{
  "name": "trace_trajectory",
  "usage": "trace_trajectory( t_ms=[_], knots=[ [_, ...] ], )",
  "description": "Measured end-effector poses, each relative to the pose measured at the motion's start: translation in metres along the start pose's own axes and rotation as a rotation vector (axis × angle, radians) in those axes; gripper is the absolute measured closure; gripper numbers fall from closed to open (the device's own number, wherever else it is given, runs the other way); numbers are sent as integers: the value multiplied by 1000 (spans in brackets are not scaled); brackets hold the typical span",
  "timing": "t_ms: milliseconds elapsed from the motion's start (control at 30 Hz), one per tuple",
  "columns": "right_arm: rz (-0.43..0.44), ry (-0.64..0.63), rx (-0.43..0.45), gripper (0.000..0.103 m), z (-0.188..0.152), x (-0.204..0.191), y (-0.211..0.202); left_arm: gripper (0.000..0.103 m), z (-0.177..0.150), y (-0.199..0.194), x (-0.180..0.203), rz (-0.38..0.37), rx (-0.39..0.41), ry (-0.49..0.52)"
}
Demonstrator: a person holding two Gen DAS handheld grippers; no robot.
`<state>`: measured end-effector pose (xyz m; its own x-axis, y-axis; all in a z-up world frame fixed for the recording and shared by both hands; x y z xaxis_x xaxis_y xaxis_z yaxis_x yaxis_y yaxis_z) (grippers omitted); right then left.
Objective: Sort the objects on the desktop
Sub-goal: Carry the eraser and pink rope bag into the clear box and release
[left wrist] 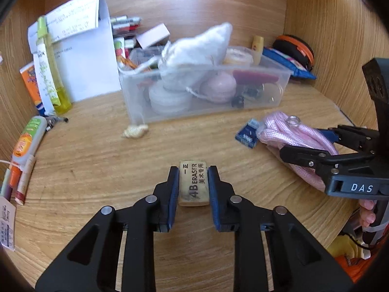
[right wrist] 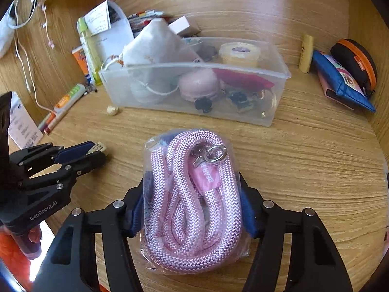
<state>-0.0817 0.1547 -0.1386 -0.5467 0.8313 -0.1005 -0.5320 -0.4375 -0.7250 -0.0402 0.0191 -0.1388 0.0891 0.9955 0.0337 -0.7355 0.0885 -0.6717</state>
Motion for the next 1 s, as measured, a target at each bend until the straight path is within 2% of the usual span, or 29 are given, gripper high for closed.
trace_trajectory(
  t_ms=[200,533,833,1000],
  knots=[
    [3,28,50,44,15,11,-16,80,22,-13,-3,-6,68,-20],
    [-9,25,170,44,61,28,-46,80,65,-27,-11,15,172,-50],
    [-2,49,244,44,104,44,-52,80,108,-33,-31,45,246,-76],
    [1,38,262,44,128,49,-47,80,134,-27,-39,31,263,-89]
  ],
)
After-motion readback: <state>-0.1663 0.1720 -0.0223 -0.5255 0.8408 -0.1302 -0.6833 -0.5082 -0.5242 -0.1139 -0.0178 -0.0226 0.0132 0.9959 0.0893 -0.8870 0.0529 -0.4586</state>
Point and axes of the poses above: each gripper's, at about its wrist camera, not at the fingertips, and y roughly the way its jaws point, x to its right, z to its top, the point moved 7 cm from there along y, roughly the way its jaws point, and after that the axes turned 1 degree about -y, right-handed, at the moved point
